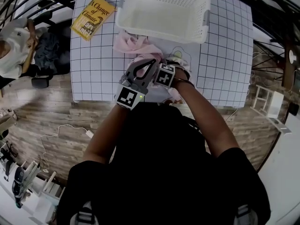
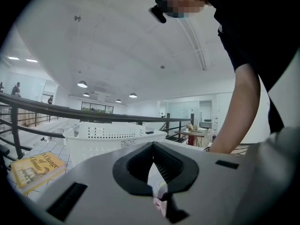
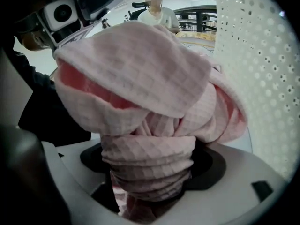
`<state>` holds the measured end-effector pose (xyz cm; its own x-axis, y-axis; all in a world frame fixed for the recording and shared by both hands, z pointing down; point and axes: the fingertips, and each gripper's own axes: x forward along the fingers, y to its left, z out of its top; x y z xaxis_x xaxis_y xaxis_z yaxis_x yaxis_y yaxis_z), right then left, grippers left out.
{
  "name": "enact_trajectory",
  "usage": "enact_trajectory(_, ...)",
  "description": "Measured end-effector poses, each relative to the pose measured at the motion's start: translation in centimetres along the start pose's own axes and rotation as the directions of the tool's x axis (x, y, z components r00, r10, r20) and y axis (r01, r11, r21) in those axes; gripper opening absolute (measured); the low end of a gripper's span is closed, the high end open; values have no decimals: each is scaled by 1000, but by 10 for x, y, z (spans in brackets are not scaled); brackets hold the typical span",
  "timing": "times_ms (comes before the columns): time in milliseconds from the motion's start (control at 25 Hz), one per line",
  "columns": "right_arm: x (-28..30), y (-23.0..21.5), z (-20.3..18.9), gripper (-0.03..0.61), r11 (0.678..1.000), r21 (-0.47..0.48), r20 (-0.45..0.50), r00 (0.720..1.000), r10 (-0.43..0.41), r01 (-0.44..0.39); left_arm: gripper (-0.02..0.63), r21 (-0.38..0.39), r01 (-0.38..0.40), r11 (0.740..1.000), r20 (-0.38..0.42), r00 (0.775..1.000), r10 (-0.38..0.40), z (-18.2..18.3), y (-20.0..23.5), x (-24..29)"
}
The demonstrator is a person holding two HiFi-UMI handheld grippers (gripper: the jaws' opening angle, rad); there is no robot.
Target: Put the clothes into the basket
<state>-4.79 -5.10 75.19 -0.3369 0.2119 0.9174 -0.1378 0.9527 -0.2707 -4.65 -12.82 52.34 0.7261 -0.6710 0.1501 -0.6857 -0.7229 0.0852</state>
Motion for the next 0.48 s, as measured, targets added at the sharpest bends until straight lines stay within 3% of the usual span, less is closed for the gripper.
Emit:
enact_trajectory(200, -3, -1, 1, 395, 1000, 8, -2, 1000, -5, 5, 0, -5, -4, 1000, -14, 1000, 4, -5, 3, 1)
enact_trajectory(480, -13, 2, 0, 371, 1000, 3, -5, 1000, -9, 9, 0, -4, -18, 1000, -17, 1000, 18, -4, 7, -1)
